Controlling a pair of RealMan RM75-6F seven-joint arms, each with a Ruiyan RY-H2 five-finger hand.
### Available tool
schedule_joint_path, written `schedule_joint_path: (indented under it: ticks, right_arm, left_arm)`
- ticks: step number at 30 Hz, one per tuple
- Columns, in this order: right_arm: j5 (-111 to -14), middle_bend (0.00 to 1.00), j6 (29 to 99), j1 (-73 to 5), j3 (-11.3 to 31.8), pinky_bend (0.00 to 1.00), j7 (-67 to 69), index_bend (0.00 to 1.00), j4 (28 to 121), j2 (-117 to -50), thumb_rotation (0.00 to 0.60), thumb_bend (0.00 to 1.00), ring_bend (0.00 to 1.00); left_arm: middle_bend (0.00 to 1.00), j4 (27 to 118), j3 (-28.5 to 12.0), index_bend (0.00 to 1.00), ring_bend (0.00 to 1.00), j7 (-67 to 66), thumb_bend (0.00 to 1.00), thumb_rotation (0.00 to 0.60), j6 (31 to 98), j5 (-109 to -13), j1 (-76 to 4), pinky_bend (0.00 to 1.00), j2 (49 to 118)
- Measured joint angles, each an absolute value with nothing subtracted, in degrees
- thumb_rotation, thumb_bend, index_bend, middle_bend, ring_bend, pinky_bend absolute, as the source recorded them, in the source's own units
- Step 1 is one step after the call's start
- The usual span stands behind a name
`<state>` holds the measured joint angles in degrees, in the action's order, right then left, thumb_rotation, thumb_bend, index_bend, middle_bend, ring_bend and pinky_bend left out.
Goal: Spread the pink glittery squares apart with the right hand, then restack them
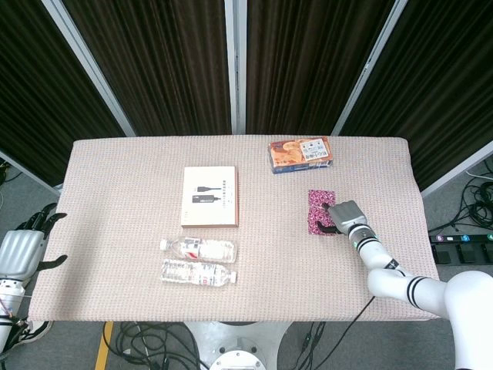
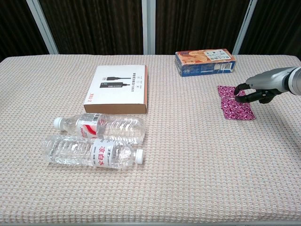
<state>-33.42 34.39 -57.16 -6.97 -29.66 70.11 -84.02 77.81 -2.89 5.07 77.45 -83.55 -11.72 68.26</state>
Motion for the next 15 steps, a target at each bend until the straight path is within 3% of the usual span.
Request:
schedule_joint_path:
  ticks: [15]
  right_arm:
    - [-31.5, 1.0, 35.5, -58.1, -8.2, 0.98, -33.2, 0.1, 72.6, -85.6, 0.0, 0.39, 1.0]
  left_arm:
    - [0.19, 78.0, -2.7, 0.26, 0.21, 5.6, 0.0, 0.6, 78.3, -83.7, -11.1, 0.39, 68.0]
